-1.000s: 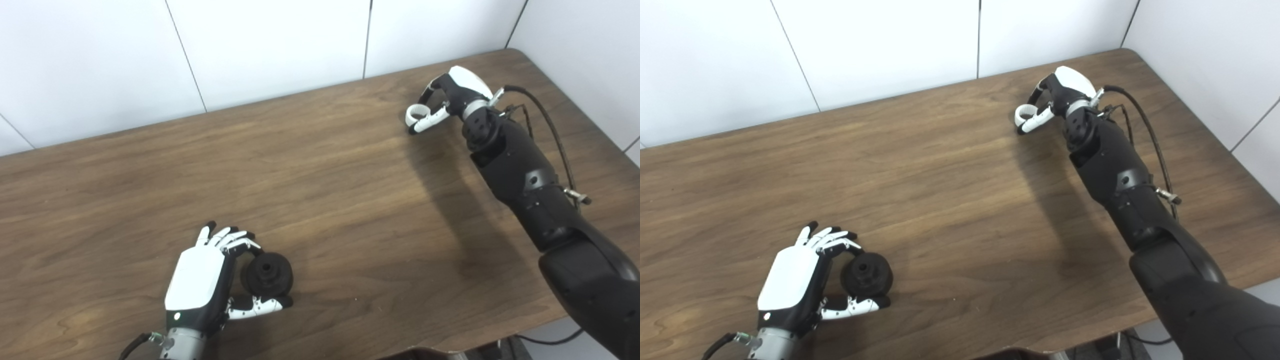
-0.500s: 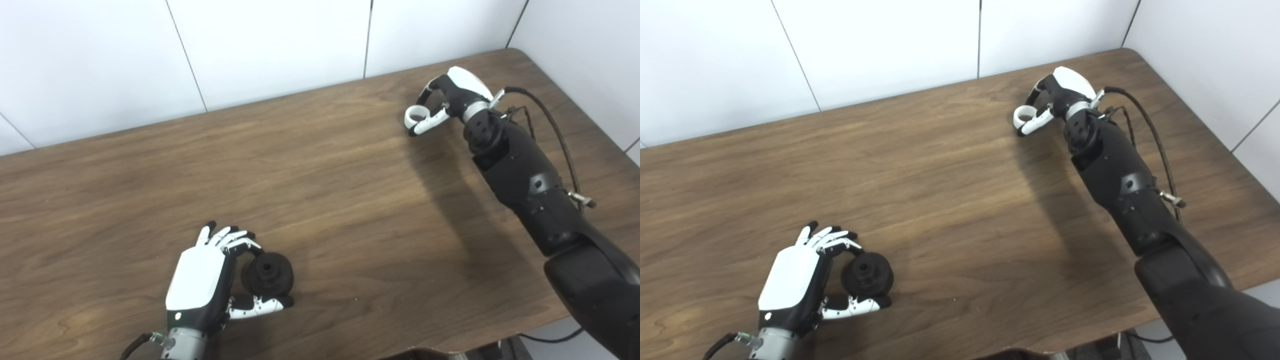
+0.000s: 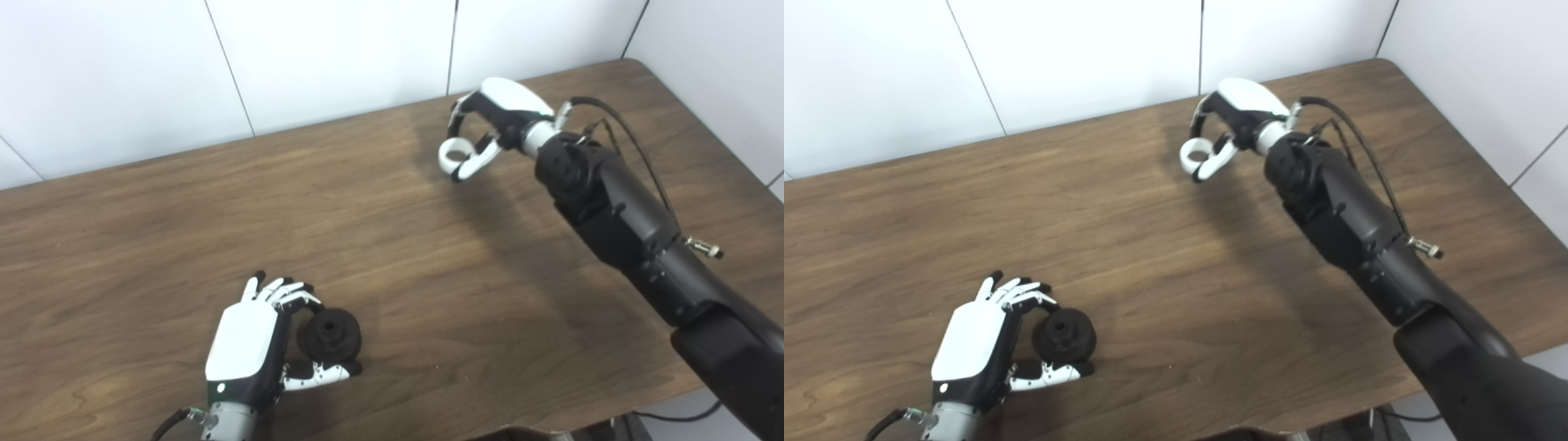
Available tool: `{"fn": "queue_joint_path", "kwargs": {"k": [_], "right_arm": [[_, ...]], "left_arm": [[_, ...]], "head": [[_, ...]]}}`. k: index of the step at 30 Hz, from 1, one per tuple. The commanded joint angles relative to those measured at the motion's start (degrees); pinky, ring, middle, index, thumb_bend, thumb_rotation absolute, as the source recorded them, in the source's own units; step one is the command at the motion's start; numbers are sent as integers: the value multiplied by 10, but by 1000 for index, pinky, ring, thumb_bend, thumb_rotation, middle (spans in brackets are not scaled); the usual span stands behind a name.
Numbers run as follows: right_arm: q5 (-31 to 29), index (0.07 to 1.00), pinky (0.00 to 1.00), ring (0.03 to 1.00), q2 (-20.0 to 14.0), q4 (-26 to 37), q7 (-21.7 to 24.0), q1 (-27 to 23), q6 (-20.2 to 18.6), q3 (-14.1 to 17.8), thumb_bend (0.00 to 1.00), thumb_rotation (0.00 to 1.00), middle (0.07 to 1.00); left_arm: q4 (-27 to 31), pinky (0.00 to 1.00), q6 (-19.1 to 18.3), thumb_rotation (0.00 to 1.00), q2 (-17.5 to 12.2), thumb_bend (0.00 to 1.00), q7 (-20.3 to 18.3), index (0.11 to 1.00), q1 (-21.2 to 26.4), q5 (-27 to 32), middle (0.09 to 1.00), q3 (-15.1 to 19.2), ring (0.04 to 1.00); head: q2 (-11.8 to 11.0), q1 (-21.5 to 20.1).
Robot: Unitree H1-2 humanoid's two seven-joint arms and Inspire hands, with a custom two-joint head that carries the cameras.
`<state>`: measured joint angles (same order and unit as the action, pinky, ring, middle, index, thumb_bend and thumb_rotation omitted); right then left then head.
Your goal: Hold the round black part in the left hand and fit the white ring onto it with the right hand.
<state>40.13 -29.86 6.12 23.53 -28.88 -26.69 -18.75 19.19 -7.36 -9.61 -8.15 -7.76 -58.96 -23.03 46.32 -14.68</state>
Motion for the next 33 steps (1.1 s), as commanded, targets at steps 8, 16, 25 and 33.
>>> {"fn": "queue_joint_path", "kwargs": {"k": [8,16,25,33], "right_arm": [[35,485,984,931,20,130,78,-7,3,-22,523,133,842],[33,484,1000,951,50,222,140,21,2,-30,524,133,852],[45,484,1000,978,75,291,192,40,6,-44,524,135,854],[48,484,1000,980,82,308,214,46,18,-52,524,135,843]], "left_arm": [[-28,1000,-28,55,4,524,-25,483,-25,-31,771,-17,866],[-29,1000,-41,55,21,524,-36,482,-24,-39,782,-30,877],[-39,1000,-57,55,40,524,-31,482,-20,-53,777,-43,882],[-41,1000,-72,55,56,525,-36,481,-13,-65,780,-51,892]], "head": [[6,34],[13,77],[26,127],[43,149]]}}
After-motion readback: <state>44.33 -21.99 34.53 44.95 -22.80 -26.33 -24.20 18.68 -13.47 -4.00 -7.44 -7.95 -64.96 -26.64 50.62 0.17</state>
